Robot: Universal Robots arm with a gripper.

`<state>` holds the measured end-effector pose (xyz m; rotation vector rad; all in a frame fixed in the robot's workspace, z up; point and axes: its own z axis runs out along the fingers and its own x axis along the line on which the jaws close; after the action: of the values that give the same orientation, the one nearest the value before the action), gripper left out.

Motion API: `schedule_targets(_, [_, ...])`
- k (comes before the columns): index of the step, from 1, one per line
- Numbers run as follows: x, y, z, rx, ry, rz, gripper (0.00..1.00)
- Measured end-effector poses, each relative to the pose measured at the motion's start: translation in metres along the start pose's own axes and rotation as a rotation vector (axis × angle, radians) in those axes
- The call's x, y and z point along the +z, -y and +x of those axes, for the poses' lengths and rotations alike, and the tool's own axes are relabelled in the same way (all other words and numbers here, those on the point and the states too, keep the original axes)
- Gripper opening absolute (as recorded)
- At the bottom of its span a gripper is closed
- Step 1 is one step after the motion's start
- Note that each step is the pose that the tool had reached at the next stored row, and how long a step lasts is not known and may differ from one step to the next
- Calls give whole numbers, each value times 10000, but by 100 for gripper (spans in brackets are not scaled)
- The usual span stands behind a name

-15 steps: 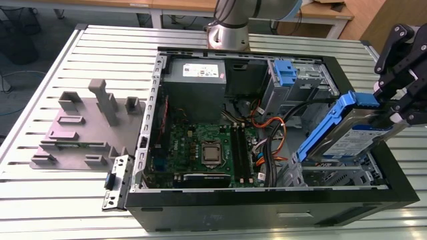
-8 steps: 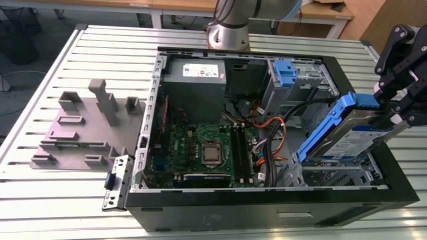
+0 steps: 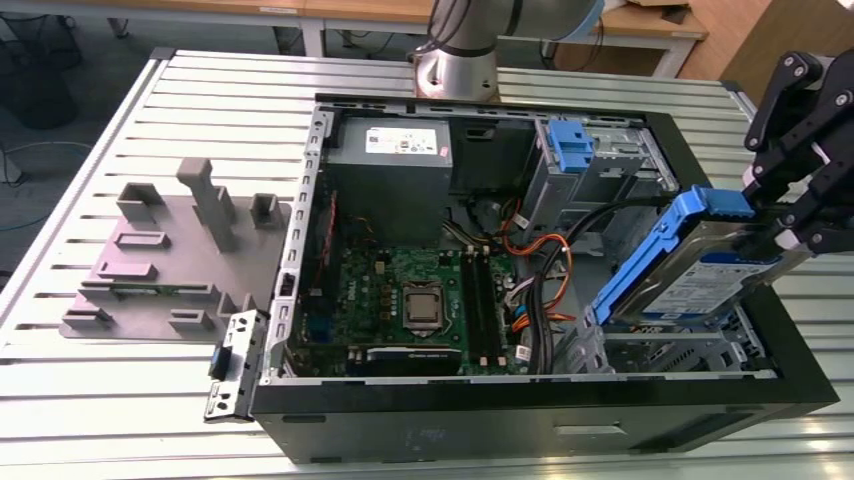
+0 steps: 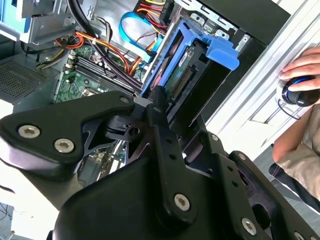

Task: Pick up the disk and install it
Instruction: 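Insert the disk into the insertion slot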

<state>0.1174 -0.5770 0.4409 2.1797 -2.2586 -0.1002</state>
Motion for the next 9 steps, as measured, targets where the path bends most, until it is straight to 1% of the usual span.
schedule_targets(5, [67,3,5,0,2,0,35])
schedule_targets(9, [135,6,11,0,-2,1,35])
